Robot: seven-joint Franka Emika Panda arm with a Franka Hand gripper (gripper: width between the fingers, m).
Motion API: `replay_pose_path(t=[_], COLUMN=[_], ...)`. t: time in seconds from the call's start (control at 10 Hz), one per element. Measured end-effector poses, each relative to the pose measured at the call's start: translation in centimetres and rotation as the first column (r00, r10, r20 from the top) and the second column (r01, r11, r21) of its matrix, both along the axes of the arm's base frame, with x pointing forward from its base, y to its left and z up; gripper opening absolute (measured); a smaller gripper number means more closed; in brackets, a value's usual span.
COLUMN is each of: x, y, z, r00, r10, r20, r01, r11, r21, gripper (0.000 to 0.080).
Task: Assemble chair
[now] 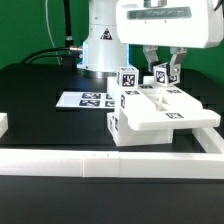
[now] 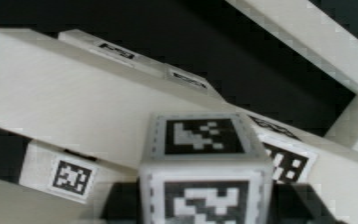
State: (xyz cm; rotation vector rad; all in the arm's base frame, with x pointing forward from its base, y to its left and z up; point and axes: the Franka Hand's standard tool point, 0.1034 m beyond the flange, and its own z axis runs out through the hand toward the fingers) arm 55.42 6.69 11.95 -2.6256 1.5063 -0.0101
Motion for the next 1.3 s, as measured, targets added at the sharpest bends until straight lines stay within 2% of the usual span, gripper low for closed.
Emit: replay_pose_path(t=[0.2,0.3,0.6,0.7,0.8,0.9,1.3], x=[-0.01,-0.03,-0.04,-0.05,-0.04,0.2,0.33], y=[0.08,0.26,0.35,0.35,0.38,0.67,0.79], z=[-0.01,-0.03,-0.05,-0.06,-0.04,0.23,0.35], r00=[0.995,0.976,0.948,0.956,0.964,0.97,0.999], r10=[-0.104,-0.215,-0.315,-0.291,-0.264,-0.24,0.052], r20=[-0.011,-0.024,-0.037,-0.034,-0.032,-0.036,-0.008], r01=[0.104,0.216,0.316,0.292,0.265,0.241,-0.051], r11=[0.995,0.976,0.948,0.956,0.964,0.97,0.999], r21=[0.009,0.023,0.028,0.027,0.026,0.028,0.018], gripper=[0.0285,0.0285,0.0285,0.0375,0.0515,0.0606,0.0647])
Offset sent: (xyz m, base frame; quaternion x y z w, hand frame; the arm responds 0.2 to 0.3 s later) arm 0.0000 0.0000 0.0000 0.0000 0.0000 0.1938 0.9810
